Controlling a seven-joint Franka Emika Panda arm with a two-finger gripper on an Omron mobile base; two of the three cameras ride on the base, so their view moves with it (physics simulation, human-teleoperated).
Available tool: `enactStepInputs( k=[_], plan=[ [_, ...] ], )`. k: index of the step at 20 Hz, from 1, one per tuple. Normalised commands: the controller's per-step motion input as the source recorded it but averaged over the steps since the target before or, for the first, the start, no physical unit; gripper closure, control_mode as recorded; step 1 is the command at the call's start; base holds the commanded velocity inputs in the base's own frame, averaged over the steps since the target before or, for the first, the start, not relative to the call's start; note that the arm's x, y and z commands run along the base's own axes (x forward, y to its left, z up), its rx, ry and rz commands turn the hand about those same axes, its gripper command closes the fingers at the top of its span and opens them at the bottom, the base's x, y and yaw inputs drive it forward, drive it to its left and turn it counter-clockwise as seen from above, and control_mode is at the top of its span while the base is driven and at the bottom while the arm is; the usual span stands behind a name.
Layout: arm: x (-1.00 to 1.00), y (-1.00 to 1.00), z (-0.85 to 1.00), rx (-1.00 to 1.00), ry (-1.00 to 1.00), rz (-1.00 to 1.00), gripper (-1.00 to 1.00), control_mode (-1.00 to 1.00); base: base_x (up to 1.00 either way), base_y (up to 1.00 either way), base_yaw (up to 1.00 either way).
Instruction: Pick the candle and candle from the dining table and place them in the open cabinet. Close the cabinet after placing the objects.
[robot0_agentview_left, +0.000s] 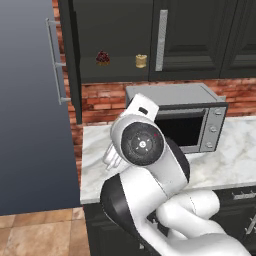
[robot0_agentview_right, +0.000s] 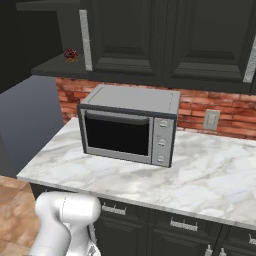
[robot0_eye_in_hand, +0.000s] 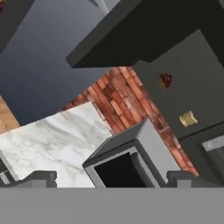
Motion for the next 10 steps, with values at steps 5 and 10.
enactStepInputs(
  k=[5, 10],
  plan=[
    [-0.3, 0.35, 0.0, -0.28, -0.07, 0.0, -1.0, -1.0, 0.0, 0.0, 0.0],
    [-0.1, 0.39, 0.0, -0.26, -0.13, 0.0, -1.0, -1.0, 0.0, 0.0, 0.0]
  ],
)
